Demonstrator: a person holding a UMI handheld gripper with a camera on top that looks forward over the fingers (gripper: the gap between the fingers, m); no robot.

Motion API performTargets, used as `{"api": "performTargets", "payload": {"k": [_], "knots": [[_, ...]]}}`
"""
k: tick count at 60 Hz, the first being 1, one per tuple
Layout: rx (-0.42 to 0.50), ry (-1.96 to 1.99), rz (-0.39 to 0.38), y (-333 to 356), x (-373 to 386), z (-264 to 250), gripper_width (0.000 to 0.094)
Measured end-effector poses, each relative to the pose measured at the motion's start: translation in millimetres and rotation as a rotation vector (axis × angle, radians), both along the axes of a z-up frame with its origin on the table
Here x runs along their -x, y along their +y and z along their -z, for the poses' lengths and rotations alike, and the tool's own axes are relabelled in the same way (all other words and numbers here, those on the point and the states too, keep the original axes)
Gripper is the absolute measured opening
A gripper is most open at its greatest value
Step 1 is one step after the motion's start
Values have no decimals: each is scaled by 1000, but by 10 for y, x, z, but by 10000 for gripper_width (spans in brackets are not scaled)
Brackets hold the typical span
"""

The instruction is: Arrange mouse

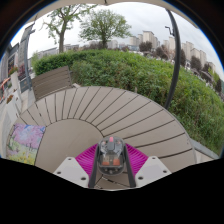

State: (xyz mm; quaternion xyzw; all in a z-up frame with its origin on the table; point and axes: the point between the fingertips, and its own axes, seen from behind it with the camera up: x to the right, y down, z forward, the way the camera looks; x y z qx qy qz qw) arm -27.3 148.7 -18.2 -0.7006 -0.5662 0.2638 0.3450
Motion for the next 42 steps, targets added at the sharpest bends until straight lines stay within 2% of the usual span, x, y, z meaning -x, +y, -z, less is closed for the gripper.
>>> {"api": "performTargets", "payload": {"k": [6, 12, 15, 24, 34, 42], "knots": [[-26, -34, -12, -60, 22, -72, 383], [-33, -2, -19, -193, 102, -495, 370], [6, 29, -26, -403, 155, -800, 370], [109, 67, -118, -1389, 307, -1343, 369], [200, 19, -205, -2681, 394, -962, 370], [170, -37, -252, -3286, 358, -388, 374]]}}
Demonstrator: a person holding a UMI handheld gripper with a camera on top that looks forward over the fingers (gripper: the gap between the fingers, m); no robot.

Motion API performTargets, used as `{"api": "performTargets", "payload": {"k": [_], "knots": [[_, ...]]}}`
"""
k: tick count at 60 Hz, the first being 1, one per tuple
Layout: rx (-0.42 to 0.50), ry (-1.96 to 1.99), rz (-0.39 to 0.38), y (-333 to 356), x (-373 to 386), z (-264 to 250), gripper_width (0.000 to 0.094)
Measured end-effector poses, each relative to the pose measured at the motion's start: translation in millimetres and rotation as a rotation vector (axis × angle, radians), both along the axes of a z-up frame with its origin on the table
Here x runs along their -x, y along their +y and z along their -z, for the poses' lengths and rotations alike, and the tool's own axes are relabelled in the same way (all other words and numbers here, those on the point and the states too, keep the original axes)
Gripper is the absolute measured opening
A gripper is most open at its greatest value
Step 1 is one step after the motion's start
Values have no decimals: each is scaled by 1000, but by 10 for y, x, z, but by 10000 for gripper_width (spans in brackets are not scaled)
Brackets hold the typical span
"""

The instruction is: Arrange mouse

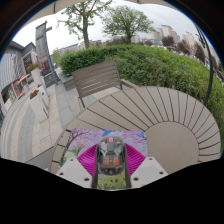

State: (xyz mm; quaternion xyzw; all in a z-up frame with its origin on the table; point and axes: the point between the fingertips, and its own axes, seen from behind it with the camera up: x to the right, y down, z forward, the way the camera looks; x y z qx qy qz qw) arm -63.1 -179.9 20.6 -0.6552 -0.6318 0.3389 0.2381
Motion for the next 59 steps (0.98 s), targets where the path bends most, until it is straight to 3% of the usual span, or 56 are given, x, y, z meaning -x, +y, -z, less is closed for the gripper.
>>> {"api": "performTargets", "payload": {"k": [10, 12, 15, 18, 40, 53, 59], "knots": [[-57, -24, -6, -146, -95, 333, 485], [-70, -42, -6, -138, -125, 336, 595], [-82, -69, 4, -104, -188, 283, 871], [-88, -82, 21, -12, -235, 150, 823], [-185, -220, 31, 585, -1516, -1168, 851], [-102, -254, 63, 646, -1936, -1248, 849], [-143, -259, 73, 795, -1986, -1222, 849]]}}
